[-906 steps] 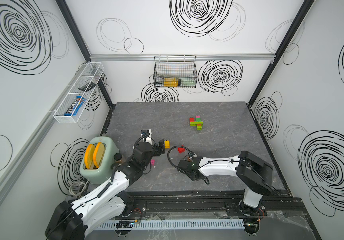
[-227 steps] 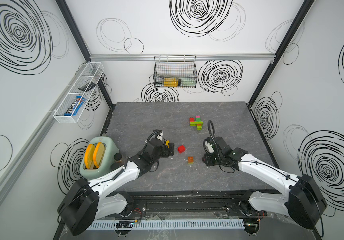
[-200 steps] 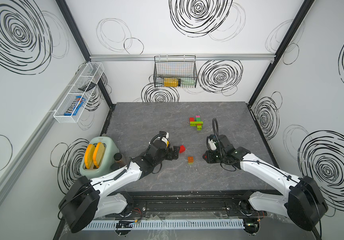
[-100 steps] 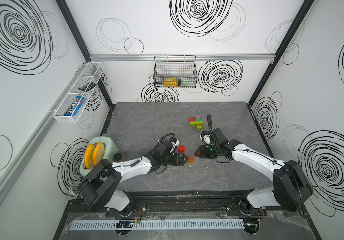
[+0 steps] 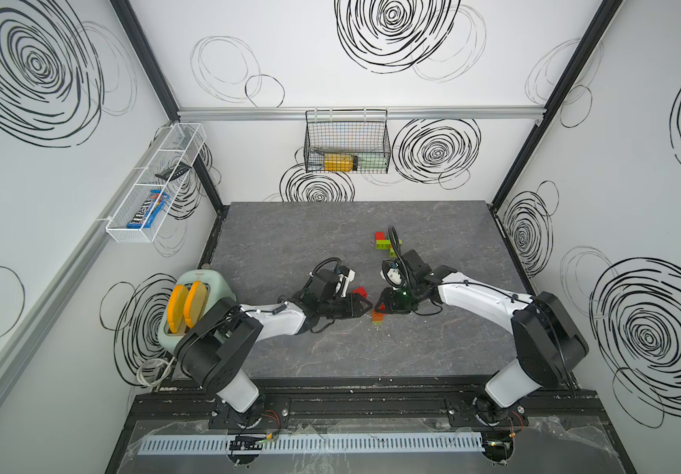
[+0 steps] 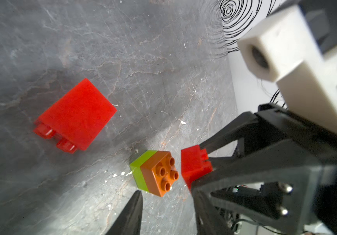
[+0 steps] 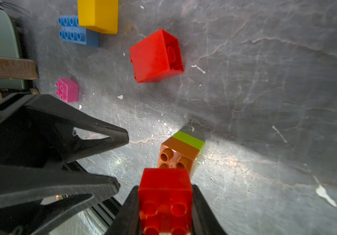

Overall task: Assemble the number 4 with lego
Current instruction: Place the lego brick at the center of the board.

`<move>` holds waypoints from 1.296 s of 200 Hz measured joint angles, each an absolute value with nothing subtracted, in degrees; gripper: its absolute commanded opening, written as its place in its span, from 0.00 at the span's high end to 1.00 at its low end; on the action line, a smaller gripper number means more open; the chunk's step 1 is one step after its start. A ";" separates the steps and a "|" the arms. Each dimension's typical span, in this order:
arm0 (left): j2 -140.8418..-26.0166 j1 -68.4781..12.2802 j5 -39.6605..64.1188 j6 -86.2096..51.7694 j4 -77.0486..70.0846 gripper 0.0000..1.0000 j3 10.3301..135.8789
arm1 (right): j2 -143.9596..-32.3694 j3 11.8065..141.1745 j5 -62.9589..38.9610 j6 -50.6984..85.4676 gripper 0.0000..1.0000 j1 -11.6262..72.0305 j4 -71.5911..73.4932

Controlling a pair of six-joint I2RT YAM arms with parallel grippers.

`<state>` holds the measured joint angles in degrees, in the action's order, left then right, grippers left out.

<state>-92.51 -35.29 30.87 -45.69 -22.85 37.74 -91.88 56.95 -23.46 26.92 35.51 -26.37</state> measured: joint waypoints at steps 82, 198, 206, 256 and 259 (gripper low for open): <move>-97.60 -34.74 34.72 -48.75 -25.47 0.71 37.71 | -94.21 59.22 -19.29 27.40 0.94 37.45 -29.54; -102.24 -34.41 39.09 -51.57 -28.51 0.76 37.71 | -96.53 61.41 -15.03 29.85 0.93 39.94 -30.09; -102.37 -34.35 39.44 -51.75 -28.80 0.76 37.69 | -96.62 61.69 -14.15 30.26 0.93 40.32 -30.37; -102.65 -33.98 40.05 -52.53 -30.33 0.76 37.15 | -95.53 61.01 -12.71 32.08 0.90 41.25 -29.63; -102.65 -33.95 40.05 -52.53 -30.39 0.75 37.12 | -95.48 60.97 -12.78 32.05 0.90 41.25 -29.65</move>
